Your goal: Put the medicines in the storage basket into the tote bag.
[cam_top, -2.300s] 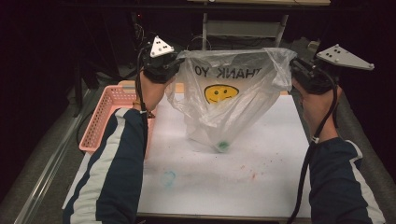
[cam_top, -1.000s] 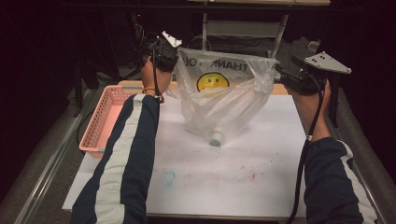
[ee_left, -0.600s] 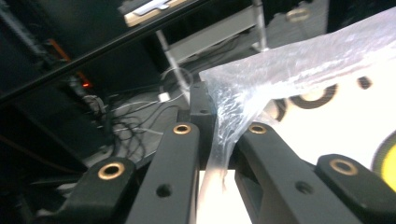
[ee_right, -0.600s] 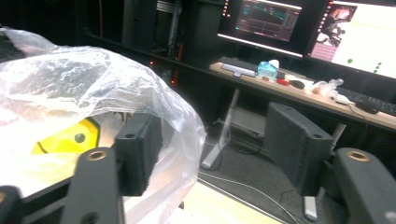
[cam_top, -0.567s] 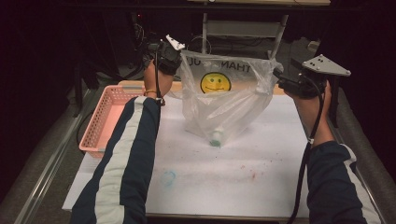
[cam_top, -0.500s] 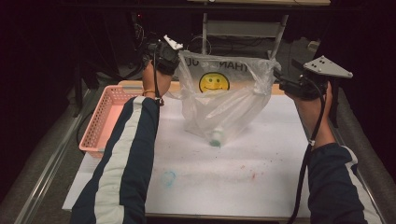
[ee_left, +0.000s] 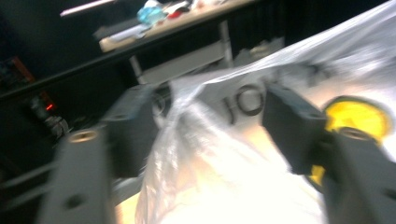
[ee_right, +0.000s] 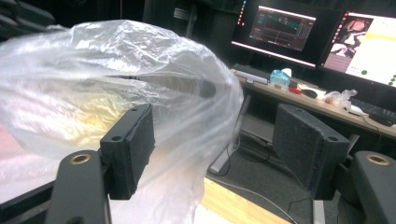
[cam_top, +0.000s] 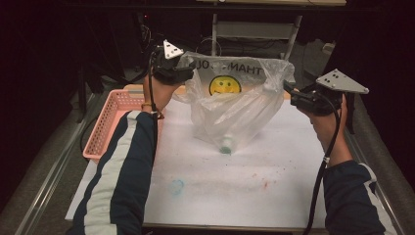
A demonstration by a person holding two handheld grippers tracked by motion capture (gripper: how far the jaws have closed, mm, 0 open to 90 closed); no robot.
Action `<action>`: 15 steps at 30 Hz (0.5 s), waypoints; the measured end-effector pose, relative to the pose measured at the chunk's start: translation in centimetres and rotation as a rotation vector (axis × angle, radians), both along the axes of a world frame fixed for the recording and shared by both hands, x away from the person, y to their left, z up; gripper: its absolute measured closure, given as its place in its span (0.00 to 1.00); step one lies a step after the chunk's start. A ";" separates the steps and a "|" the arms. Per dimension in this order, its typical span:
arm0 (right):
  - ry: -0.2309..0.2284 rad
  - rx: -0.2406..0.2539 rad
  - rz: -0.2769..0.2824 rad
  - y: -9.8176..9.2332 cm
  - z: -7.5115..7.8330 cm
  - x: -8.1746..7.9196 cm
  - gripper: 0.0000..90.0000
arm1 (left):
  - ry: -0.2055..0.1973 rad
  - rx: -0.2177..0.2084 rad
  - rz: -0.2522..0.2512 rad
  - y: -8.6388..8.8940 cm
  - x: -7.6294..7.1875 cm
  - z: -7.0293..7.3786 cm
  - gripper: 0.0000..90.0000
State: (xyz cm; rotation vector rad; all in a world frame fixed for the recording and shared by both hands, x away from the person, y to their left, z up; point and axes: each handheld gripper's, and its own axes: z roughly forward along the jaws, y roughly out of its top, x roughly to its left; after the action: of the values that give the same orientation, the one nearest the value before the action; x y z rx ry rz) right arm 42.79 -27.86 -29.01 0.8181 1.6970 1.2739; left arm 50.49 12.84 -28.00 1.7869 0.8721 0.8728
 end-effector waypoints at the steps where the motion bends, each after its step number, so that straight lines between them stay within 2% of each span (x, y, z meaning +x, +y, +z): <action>1: 0.004 -0.001 0.001 0.0 -0.2 0.0 0.34 | -0.016 -0.006 -0.013 0.2 -0.6 0.2 0.35; 2: 0.010 -0.004 0.003 0.0 -0.4 -0.1 0.34 | -0.035 -0.018 -0.022 0.4 -1.3 0.2 0.35; 4: 0.008 -0.002 -0.001 -0.1 -0.6 -0.4 0.34 | -0.054 -0.022 -0.035 0.7 -2.5 0.2 0.30; 6: 0.003 0.007 0.001 -0.2 -0.8 -0.7 0.34 | -0.069 -0.015 -0.063 1.0 -3.8 -0.1 0.29; 12: 0.016 0.007 0.003 -0.4 -1.4 -1.4 0.34 | -0.097 0.015 -0.105 1.7 -7.2 -2.1 0.27; 15: 0.018 0.001 0.010 0.0 -1.8 -1.6 0.34 | -0.112 0.032 -0.101 1.9 -7.9 -3.0 0.27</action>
State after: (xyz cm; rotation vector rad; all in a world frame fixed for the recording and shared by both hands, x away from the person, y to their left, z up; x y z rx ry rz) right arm 41.21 -27.90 -30.86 0.8257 1.7167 1.2777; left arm 42.55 14.72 -31.04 1.7752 0.6939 0.9170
